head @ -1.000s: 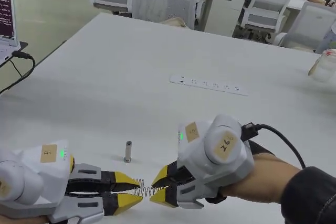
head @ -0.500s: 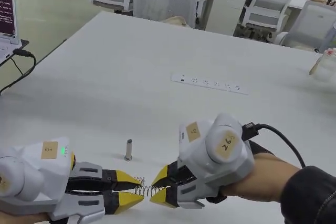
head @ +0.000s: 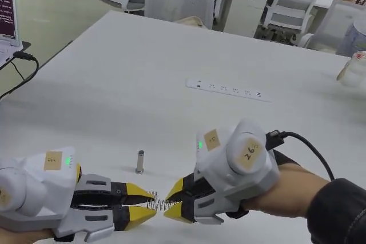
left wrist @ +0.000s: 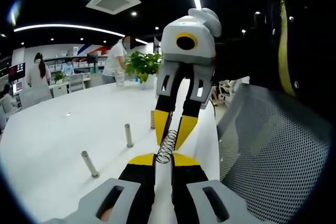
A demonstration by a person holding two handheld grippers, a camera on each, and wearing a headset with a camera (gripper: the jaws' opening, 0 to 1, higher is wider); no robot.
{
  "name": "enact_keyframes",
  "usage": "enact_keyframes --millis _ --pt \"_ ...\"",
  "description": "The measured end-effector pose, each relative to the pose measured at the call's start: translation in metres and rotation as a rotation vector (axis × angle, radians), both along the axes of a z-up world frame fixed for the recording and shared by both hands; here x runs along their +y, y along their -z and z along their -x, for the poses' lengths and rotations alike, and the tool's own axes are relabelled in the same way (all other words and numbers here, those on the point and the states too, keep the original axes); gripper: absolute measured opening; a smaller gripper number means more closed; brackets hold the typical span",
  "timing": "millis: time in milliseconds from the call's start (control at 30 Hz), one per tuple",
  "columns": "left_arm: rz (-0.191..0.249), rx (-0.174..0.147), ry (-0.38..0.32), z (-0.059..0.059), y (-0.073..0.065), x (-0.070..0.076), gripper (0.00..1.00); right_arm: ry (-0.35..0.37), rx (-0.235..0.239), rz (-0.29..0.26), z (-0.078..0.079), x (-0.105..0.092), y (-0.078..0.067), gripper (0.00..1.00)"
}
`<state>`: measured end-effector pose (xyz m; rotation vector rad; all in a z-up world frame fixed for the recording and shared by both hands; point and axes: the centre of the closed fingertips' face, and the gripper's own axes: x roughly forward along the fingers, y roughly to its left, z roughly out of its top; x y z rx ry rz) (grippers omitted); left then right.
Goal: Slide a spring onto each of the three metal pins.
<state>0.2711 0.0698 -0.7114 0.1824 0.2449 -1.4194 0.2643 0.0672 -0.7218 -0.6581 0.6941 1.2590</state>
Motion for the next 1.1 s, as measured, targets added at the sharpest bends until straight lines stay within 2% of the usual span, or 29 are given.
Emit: enact_keyframes --millis 400,633,833,1100 --pt "0.013 0.003 -0.007 -0.001 -0.003 -0.001 0.03 0.018 0.005 -0.024 0.000 0.002 -0.008 0.08" --pt "0.006 0.002 0.002 0.001 -0.003 -0.001 0.03 0.023 0.015 -0.043 0.000 0.002 -0.006 0.09" --pt "0.006 0.002 0.003 0.001 -0.003 -0.001 0.02 0.034 0.026 -0.056 0.000 0.001 -0.005 0.15" --pt "0.010 0.005 -0.002 0.000 -0.004 0.000 0.03 0.041 0.036 -0.048 0.002 -0.003 0.003 0.12"
